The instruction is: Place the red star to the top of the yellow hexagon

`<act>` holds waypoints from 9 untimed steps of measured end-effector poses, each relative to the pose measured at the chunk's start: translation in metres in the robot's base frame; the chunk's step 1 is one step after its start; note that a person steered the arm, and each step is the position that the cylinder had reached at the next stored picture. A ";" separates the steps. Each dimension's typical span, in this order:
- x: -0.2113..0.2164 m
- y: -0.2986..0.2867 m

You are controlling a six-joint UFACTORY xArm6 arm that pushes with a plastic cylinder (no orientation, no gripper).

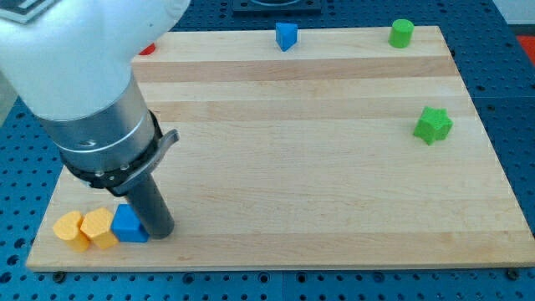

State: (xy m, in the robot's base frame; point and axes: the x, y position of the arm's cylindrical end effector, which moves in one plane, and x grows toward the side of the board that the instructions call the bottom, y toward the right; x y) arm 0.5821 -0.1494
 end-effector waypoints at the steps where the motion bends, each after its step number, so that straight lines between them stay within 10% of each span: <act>1: 0.000 -0.002; 3: -0.041 -0.002; 6: -0.208 0.031; 9: -0.243 -0.087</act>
State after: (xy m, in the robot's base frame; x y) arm 0.3396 -0.2361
